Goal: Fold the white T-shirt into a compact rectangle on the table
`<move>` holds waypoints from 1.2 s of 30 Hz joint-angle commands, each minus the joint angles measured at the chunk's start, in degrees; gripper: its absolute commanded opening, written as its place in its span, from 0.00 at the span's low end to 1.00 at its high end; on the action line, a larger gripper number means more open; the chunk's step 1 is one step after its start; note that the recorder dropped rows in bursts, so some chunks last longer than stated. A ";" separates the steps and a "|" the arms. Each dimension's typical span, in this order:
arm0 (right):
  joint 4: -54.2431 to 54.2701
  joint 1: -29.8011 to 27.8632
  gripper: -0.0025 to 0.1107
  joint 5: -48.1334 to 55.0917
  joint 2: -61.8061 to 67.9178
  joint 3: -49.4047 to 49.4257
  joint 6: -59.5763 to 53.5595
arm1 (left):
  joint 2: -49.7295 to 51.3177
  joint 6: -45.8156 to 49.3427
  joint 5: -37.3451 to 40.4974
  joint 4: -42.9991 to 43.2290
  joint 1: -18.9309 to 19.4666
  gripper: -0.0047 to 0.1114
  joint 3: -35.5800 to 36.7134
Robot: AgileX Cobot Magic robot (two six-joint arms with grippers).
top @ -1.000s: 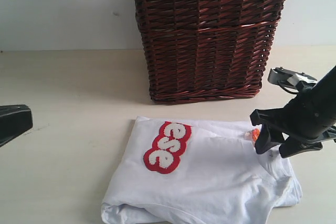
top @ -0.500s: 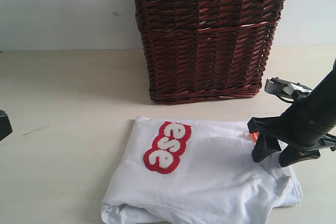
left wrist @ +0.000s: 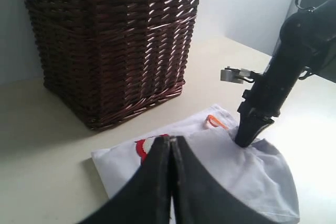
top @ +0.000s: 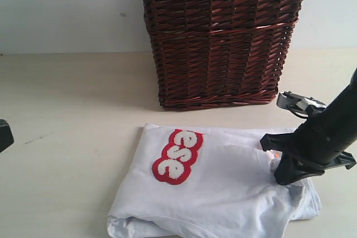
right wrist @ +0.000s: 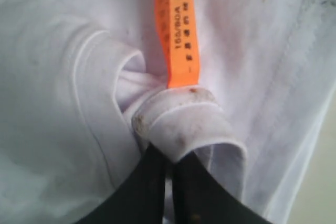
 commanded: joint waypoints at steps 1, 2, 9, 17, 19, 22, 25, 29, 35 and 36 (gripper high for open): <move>-0.04 0.03 0.02 0.03 0.04 0.19 -1.46 | -0.34 -0.60 -0.93 -0.14 0.06 0.04 0.25; -0.04 0.03 0.02 0.03 -0.27 0.05 -1.46 | -0.34 -0.60 -0.93 -0.14 0.06 0.04 0.25; -0.29 0.03 0.02 1.62 -8.10 -4.02 -1.35 | -0.34 -0.60 -0.93 -0.14 0.06 0.04 0.25; -8.11 0.03 0.02 -11.43 -17.29 -5.71 1.39 | -0.34 -0.75 -0.93 -0.14 0.06 0.04 0.25; -13.89 0.03 0.02 -12.78 -17.09 -5.71 7.45 | -0.34 -0.75 -0.93 -0.14 0.06 0.04 0.25; -25.62 0.03 0.02 -13.18 -14.43 -5.71 18.20 | -0.34 -0.75 -0.93 -0.14 0.06 0.04 0.25; -33.27 0.03 0.06 -12.99 -11.28 -5.71 26.59 | -0.34 -0.77 -0.83 -0.14 0.06 0.04 0.25; -36.69 0.03 0.29 -14.31 -8.81 -5.71 28.66 | -0.34 -0.87 -0.38 -0.14 0.06 0.04 0.25; -33.12 0.03 0.38 -14.65 -9.36 -5.84 29.62 | -1.20 -0.87 -2.94 0.53 0.06 0.04 2.09; -31.06 0.03 0.35 -14.65 -9.64 -5.84 27.83 | -1.93 -0.87 -5.90 0.43 0.06 0.04 3.32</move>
